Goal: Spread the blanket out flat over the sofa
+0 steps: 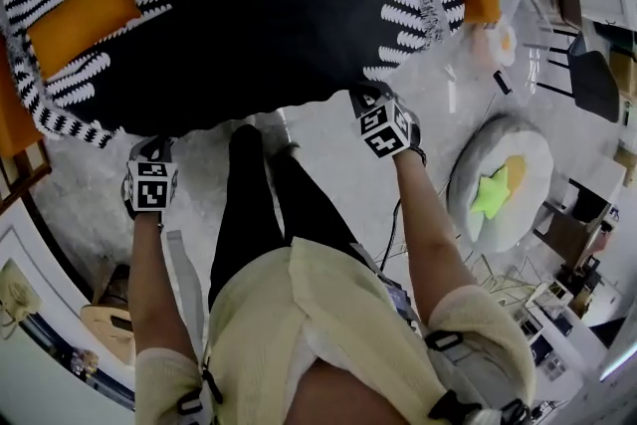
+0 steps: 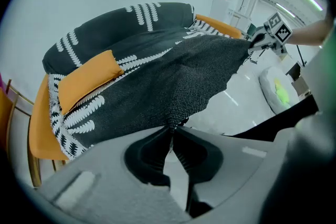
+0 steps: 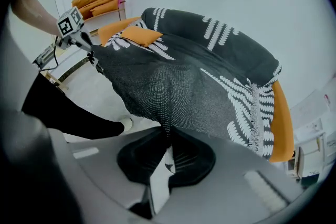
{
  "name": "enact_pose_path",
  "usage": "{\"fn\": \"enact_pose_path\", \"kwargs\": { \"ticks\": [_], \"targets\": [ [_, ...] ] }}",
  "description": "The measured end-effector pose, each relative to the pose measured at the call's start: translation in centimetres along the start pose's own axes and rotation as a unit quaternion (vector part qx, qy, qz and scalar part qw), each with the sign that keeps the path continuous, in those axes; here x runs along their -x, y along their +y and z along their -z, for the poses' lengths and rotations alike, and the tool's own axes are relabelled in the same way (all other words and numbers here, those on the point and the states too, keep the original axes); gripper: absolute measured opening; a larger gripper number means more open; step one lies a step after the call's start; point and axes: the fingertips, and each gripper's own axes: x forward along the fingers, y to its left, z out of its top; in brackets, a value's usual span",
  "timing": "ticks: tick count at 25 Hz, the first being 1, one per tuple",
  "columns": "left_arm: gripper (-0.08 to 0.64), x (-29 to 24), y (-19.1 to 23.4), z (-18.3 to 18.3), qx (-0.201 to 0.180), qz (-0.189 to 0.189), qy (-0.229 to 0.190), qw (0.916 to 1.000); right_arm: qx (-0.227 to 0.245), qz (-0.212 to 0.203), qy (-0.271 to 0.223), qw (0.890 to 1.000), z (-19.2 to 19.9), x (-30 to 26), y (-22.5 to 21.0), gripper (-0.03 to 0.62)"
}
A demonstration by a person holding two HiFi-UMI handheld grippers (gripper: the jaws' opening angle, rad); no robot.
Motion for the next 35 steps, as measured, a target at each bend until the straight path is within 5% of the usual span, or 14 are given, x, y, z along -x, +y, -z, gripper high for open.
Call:
{"fn": "enact_pose_path", "kwargs": {
  "ticks": [10, 35],
  "targets": [
    [0.017, 1.3, -2.4, 2.1, 0.064, -0.023, 0.001, 0.9977, 0.021, -0.006, -0.006, 1.0, 3.2, 1.5, 1.7, 0.012],
    [0.018, 4.4, -3.5, 4.1, 0.029, -0.079, -0.022, 0.9962, 0.028, -0.001, -0.01, 1.0, 7.6, 4.2, 5.8, 0.014]
  ]
}}
